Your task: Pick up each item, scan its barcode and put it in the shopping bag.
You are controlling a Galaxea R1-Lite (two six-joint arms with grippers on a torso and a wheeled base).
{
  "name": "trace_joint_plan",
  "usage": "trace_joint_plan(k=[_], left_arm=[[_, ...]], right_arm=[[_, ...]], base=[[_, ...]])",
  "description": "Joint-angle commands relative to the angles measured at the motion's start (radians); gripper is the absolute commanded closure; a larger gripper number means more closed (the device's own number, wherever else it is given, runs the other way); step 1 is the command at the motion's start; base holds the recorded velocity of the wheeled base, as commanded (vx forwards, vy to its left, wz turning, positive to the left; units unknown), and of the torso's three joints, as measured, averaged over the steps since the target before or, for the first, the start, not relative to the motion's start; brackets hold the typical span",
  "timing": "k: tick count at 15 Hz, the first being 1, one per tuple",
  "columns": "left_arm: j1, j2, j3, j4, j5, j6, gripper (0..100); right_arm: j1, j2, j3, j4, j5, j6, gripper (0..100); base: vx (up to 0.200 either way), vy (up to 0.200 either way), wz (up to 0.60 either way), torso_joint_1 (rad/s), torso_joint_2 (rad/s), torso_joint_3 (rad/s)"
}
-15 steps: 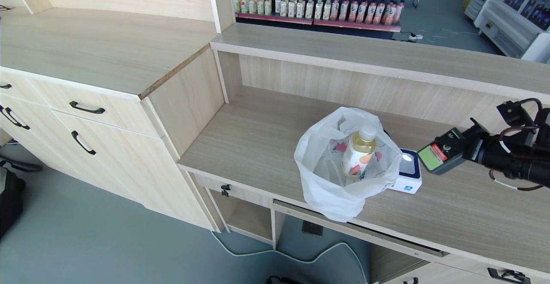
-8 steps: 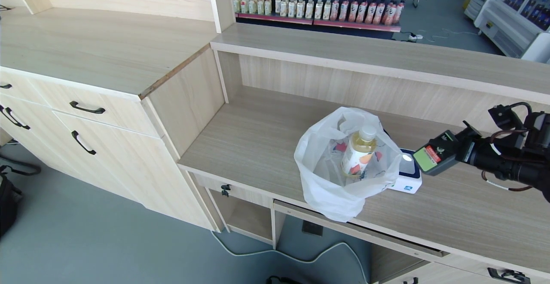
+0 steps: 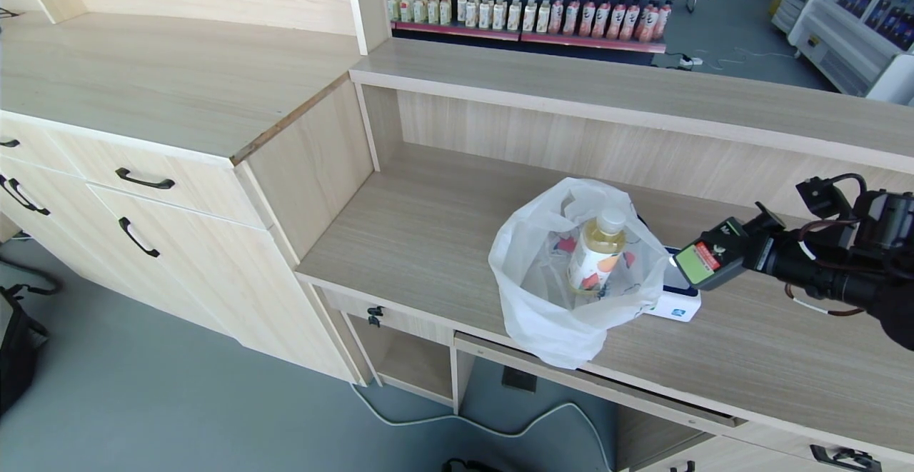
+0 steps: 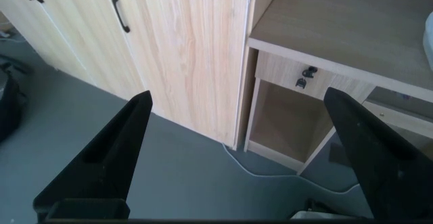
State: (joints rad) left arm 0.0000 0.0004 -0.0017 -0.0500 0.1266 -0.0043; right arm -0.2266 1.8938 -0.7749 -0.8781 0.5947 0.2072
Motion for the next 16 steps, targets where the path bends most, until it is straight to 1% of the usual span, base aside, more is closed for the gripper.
trace_joint_plan(k=[1,6,11,16], left_arm=[[0.000,0.000,0.000,-0.001,-0.001,0.000,0],[0.000,0.000,0.000,-0.001,-0.001,0.000,0],[0.000,0.000,0.000,-0.001,-0.001,0.000,0],[0.000,0.000,0.000,-0.001,0.001,0.000,0]], right_arm=[[0.009,0.021,0.000,-0.018,-0.001,0.000,100],[0.016,0.054,-0.001,-0.059,-0.019,0.001,100],[0.026,0.074,-0.003,-0.064,-0.027,0.003,100],[0.049,0.100,-0.043,-0.065,-0.029,0.004,100]], base=[[0.000,0.000,0.00,0.000,0.00,0.000],[0.000,0.000,0.00,0.000,0.00,0.000],[0.000,0.000,0.00,0.000,0.00,0.000],[0.000,0.000,0.00,0.000,0.00,0.000]])
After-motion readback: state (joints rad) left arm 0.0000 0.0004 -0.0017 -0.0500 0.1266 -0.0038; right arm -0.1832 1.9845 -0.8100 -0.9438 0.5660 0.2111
